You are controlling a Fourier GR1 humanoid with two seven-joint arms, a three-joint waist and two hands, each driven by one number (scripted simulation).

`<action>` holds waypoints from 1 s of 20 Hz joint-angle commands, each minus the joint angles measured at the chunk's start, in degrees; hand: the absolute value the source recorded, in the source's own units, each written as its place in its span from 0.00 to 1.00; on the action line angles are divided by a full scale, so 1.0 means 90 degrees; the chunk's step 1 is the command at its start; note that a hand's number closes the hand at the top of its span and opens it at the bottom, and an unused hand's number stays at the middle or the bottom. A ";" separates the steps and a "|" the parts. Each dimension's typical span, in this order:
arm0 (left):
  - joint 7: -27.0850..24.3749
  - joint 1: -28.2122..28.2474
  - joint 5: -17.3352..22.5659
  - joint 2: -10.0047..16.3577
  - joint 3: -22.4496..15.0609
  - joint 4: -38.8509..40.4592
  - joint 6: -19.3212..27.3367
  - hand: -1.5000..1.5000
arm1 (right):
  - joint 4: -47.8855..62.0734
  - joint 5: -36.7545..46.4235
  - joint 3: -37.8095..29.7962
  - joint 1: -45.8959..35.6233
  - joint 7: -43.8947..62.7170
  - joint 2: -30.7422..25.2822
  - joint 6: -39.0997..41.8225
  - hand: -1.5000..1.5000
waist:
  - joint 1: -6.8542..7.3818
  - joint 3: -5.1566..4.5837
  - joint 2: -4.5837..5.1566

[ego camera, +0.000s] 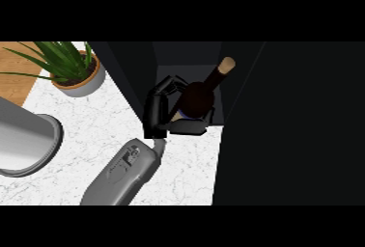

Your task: Pick up the wine, place it into the cabinet and close the cabinet

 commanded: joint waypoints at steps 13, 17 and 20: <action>-0.0573 -0.0848 0.0620 -0.0008 0.0865 0.1589 -0.0735 1.00 | -0.0356 -0.0779 -0.0308 -0.0024 0.0180 0.0000 0.0009 0.00 | -0.0005 0.0001 0.0006; -0.0422 -0.1372 0.0770 -0.0008 0.1170 0.2101 -0.0847 1.00 | -0.0593 -0.0359 0.0137 0.0348 -0.0015 0.0244 -0.0029 0.00 | -0.0030 0.0002 0.0003; -0.0459 -0.1425 0.0670 0.0081 0.1324 0.2460 -0.0948 1.00 | -0.0976 -0.0259 0.0418 0.0458 0.0321 0.0286 -0.0131 0.00 | -0.0024 0.0000 -0.0005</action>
